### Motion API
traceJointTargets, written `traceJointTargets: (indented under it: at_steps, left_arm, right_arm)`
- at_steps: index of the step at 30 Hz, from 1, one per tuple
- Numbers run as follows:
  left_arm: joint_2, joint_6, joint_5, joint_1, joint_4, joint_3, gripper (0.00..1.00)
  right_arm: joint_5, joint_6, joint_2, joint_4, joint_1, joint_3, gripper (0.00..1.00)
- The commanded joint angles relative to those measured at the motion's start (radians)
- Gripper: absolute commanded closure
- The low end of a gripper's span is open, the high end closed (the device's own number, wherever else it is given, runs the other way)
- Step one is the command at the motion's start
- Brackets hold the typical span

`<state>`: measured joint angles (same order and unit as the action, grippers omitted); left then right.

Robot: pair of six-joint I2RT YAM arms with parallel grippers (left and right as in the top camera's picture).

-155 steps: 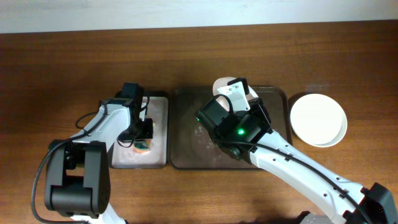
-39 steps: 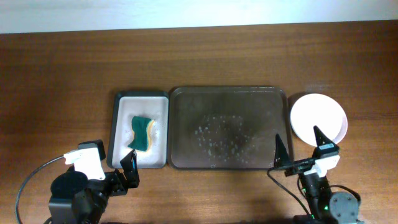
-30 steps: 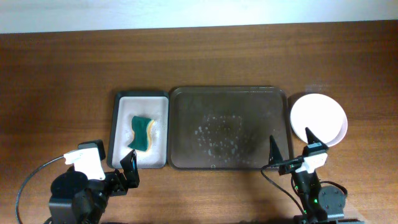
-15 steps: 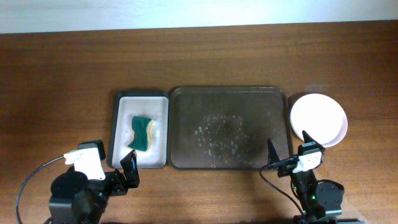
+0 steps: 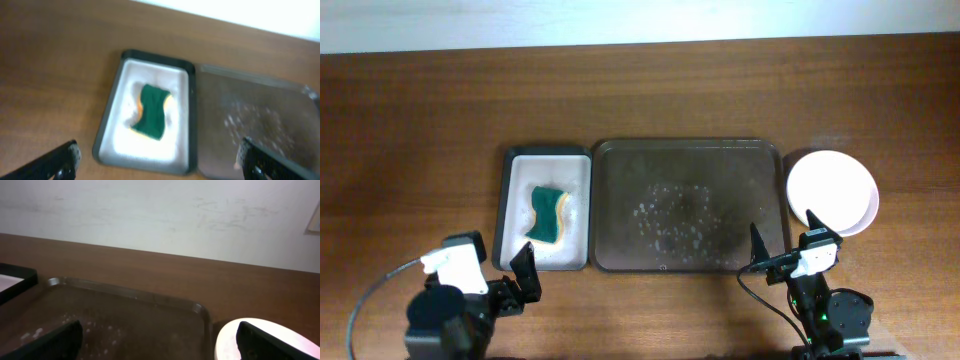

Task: Clean dirty plates on tray and stack at the side

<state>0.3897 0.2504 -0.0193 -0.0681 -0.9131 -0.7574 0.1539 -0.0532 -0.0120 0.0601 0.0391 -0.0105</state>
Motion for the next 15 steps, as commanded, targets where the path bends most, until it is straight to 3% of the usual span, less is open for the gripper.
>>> traceJointTargets:
  at_steps: [1, 8, 14, 15]
  left_arm:
    - [-0.142, -0.012, -0.030, 0.019, 0.147, 0.221, 0.01]
    - [-0.377, -0.012, -0.030, 0.019, 0.533, 0.565, 0.00]
    - [-0.385, -0.014, -0.030, 0.019, 0.970, 0.752, 0.00]
    - [-0.385, -0.062, -0.029, 0.019, 0.962, 0.748, 0.01]
  right_arm:
    - [-0.008, -0.002, 0.009, 0.006, 0.006, 0.005, 0.01]
    - [-0.008, -0.002, 0.009, 0.007, 0.006, 0.005, 0.01]
    - [-0.008, -0.002, 0.009, 0.006, 0.006, 0.005, 0.01]
    - [-0.008, -0.002, 0.009, 0.006, 0.006, 0.005, 0.01]
